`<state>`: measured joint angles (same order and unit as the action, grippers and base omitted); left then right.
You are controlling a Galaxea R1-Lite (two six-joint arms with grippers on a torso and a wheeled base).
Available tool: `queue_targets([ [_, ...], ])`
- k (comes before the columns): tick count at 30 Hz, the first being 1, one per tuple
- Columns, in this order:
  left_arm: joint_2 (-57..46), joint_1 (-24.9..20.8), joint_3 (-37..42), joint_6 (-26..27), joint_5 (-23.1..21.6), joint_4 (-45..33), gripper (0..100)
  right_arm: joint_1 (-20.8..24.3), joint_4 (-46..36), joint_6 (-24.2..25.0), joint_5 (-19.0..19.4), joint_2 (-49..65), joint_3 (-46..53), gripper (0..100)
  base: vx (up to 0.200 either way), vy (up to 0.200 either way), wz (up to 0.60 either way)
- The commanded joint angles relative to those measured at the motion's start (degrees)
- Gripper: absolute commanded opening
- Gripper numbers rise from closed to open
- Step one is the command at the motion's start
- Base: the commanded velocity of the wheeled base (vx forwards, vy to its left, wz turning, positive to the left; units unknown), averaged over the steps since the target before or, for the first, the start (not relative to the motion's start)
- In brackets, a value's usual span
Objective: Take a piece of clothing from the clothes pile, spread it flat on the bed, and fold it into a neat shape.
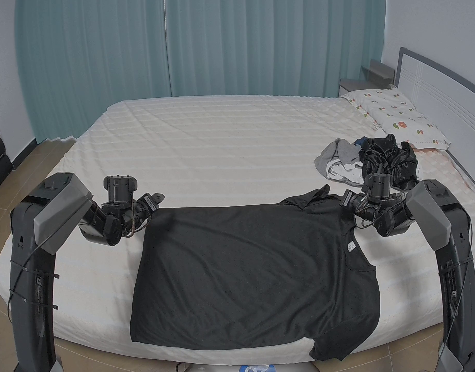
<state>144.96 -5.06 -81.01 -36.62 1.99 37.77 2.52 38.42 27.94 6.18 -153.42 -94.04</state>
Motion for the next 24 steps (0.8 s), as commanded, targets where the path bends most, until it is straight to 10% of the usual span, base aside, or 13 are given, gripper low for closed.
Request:
queue_targets([
  [1,5.4,-0.6,-4.3,1.3,1.4,-0.9,100,-0.1,0.3,0.0,-0.1,0.0,0.4,0,0.0,0.0,0.0],
  [14,8.5,-0.7,-6.9,1.2,1.5,-1.3,100,0.4,0.4,0.4,-0.3,0.1,0.6,0,0.0,0.0,0.0],
  [15,8.4,-0.7,-6.9,1.0,1.6,-1.2,0,0.2,0.3,0.4,-0.3,0.1,0.6,0,0.0,0.0,0.0],
  [24,6.9,-0.4,-6.5,0.2,5.4,-0.8,0,-0.2,1.0,0.5,-0.3,0.3,1.0,0,0.0,0.0,0.0],
])
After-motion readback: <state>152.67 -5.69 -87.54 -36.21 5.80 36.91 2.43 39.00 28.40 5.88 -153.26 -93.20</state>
